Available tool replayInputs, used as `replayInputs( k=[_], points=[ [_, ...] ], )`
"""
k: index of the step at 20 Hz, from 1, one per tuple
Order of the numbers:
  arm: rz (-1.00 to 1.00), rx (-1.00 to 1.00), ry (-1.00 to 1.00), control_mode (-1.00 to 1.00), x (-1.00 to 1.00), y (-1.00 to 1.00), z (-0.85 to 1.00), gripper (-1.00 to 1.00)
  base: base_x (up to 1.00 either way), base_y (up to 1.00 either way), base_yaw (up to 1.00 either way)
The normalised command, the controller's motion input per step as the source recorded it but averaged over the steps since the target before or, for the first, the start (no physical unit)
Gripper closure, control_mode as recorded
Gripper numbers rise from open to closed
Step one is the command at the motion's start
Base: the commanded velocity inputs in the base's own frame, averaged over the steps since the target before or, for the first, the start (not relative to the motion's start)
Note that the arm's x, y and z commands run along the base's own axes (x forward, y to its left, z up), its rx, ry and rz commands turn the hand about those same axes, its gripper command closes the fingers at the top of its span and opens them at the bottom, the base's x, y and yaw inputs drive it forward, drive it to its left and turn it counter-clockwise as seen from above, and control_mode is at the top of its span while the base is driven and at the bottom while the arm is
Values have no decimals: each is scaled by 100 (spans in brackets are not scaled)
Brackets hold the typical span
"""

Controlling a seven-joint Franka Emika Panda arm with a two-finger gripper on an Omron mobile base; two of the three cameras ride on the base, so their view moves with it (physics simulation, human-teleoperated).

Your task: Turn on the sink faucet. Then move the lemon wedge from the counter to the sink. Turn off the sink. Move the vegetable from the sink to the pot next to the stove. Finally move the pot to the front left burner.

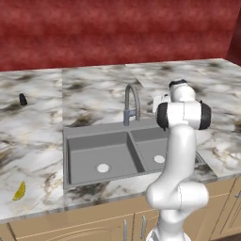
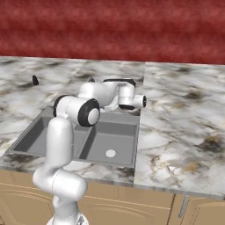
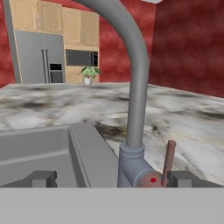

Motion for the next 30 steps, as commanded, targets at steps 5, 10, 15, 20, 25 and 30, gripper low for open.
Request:
replayInputs(
  k=[5, 10, 15, 20, 25, 30],
  points=[
    [0, 2, 0, -100, 22, 6, -8, -100, 0, 0, 0],
    [0, 1, 0, -100, 22, 11, -4, -100, 0, 0, 0],
    [0, 2, 0, -100, 29, 5, -7, -100, 0, 0, 0],
    [0, 1, 0, -100, 28, 3, -15, -100, 0, 0, 0],
    [0, 1, 0, -100, 25, 2, -17, -100, 0, 0, 0],
    [0, 1, 1, -100, 23, 1, -13, -100, 0, 0, 0]
  ],
)
